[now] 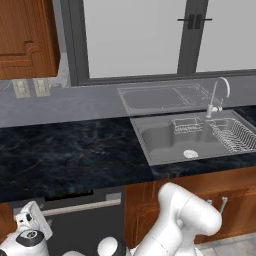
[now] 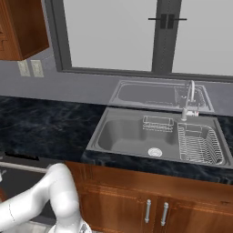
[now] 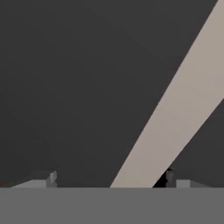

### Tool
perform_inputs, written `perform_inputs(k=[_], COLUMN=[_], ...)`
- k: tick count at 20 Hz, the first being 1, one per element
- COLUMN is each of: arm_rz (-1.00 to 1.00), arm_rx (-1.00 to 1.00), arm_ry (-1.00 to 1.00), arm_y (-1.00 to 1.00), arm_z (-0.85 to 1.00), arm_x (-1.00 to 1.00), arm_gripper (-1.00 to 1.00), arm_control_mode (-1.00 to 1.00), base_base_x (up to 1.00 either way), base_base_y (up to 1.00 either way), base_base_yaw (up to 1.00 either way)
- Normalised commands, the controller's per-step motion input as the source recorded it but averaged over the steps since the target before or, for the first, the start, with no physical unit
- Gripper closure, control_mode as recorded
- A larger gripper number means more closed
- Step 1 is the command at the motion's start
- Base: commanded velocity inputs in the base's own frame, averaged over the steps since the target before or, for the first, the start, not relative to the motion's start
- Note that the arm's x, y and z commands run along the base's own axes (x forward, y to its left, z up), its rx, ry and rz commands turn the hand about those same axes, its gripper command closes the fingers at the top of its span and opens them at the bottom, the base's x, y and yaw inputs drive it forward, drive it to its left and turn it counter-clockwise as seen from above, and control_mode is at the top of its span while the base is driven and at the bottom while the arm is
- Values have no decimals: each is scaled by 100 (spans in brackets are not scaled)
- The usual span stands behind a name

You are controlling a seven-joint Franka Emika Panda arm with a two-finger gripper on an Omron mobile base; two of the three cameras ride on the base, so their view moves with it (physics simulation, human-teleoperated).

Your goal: Open the dishwasher door and pull out the top rack.

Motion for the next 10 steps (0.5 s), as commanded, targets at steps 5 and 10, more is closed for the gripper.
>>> perform_inputs(k=[5,10], arm_rz=[16,2], arm_rx=[0,0], arm_ry=[0,0], arm_y=[0,0], arm_z=[-70,-55], arm_x=[25,-5], arm_gripper=[100,100], arm_control_mode=[-100,-100], base_base_x=[0,0], base_base_y=[0,0], base_base_yaw=[0,0])
